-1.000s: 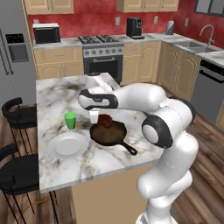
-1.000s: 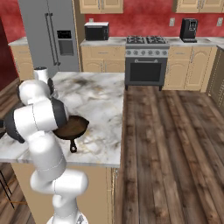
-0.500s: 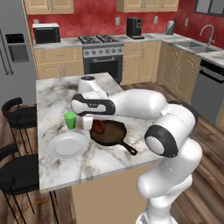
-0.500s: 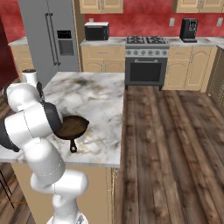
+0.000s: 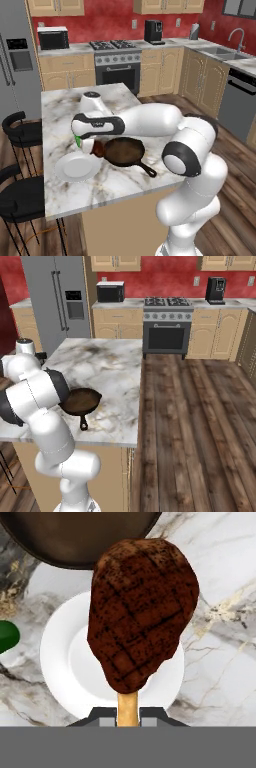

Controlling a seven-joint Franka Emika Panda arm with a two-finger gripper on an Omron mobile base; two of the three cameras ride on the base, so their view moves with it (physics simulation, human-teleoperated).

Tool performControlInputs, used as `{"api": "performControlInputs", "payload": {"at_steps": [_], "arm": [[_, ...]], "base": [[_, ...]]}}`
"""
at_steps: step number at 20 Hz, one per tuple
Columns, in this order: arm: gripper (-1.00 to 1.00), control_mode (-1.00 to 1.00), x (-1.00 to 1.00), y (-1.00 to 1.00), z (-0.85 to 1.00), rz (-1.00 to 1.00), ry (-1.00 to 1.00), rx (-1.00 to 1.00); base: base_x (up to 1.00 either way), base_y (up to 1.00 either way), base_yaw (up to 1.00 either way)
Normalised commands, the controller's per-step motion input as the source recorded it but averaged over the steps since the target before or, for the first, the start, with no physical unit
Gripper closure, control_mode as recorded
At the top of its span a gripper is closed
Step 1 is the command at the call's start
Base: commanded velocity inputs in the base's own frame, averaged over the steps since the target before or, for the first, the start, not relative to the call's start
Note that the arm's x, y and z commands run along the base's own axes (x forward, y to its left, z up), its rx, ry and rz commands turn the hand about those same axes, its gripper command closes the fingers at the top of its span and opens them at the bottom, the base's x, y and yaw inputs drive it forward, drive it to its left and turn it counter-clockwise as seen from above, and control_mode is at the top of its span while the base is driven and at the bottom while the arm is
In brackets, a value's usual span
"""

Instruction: Pick up the pan with the steak in it and place it on the dining table. Then place the steak on the plate.

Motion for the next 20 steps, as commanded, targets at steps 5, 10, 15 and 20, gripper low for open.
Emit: {"api": "performControlInputs", "payload": {"at_steps": [5, 10, 15, 20], "arm": [[1.0, -1.0, -0.02, 0.03, 0.0, 0.0, -0.01, 0.0], [1.0, -1.0, -0.06, 0.1, -0.16, 0.0, 0.0, 0.02], [1.0, -1.0, 0.0, 0.2, -0.24, 0.0, 0.0, 0.05], [1.0, -1.0, 0.08, 0.34, -0.17, 0.0, -0.01, 0.03]], "base": [[0.0, 0.0, 0.0], [0.0, 0.0, 0.0], [0.0, 0.0, 0.0], [0.0, 0.0, 0.0]]}}
